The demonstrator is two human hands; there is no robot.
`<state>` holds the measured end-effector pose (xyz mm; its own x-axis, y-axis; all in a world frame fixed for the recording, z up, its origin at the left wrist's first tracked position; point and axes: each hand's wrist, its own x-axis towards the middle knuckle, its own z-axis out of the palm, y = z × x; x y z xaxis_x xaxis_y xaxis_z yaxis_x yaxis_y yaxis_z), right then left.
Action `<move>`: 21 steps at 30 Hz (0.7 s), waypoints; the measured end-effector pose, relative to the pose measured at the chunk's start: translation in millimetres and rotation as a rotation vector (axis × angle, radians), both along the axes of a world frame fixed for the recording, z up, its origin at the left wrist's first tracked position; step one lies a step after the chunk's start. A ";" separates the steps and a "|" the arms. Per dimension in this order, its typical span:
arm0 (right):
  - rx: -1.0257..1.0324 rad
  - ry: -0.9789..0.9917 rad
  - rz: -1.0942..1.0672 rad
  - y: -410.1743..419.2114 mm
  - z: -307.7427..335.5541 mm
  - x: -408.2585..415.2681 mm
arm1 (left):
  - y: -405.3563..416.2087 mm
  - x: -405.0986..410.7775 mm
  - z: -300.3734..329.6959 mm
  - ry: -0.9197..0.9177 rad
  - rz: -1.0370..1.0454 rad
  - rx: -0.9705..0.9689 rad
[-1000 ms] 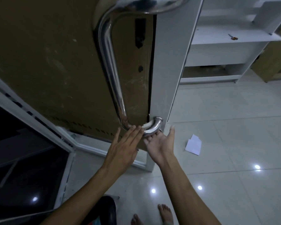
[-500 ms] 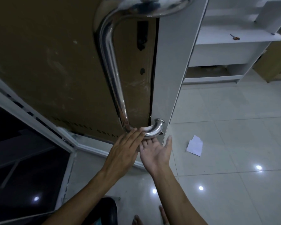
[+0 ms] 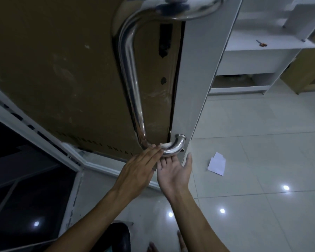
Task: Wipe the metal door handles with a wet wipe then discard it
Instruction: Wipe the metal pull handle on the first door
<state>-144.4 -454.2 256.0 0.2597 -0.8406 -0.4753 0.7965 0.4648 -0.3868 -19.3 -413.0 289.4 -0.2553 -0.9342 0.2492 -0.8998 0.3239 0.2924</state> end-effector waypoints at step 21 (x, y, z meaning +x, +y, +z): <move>-1.199 1.741 0.131 -5.8 -31.4 -41.7 | 1.7 7.6 -5.9 0.125 -0.053 -0.075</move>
